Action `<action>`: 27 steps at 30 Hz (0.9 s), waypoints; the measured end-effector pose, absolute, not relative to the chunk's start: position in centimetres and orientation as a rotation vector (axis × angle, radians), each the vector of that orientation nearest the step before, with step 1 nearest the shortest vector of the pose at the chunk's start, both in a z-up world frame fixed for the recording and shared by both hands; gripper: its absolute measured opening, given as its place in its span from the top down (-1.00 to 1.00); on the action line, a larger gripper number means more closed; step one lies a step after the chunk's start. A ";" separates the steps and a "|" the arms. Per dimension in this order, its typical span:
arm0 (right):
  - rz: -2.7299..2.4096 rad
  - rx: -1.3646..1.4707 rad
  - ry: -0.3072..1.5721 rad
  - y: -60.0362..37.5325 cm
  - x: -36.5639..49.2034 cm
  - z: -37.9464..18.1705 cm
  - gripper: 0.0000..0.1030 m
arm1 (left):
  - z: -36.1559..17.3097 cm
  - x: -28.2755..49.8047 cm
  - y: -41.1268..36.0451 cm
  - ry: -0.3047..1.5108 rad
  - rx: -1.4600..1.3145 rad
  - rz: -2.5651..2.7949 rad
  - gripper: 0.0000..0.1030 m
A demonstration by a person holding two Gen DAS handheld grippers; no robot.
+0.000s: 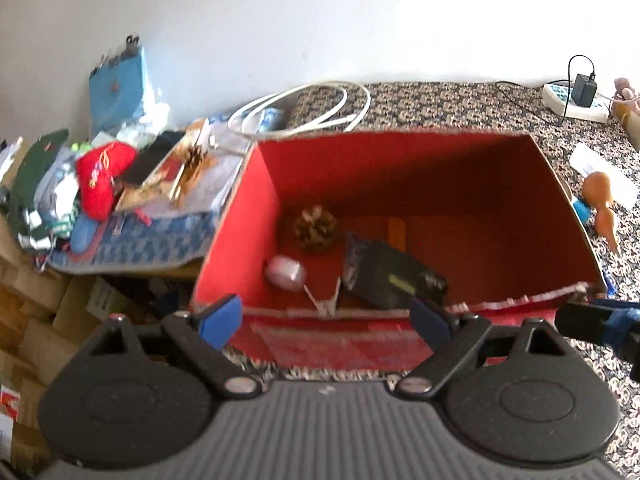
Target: Organize rigid objects
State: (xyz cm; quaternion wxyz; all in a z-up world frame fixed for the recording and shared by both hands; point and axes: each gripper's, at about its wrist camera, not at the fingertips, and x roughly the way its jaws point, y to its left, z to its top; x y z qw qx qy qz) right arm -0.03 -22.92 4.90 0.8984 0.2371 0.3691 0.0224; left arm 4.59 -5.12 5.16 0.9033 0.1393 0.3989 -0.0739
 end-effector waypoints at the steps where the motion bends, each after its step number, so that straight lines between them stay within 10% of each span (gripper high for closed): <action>1: 0.037 0.496 0.760 -22.9 0.3 4.9 0.69 | 5.3 5.1 -5.1 0.818 0.295 -0.154 -0.77; 27: -0.101 0.354 0.809 -22.5 11.3 3.0 0.66 | 4.3 14.0 -4.3 0.804 0.265 -0.204 -0.78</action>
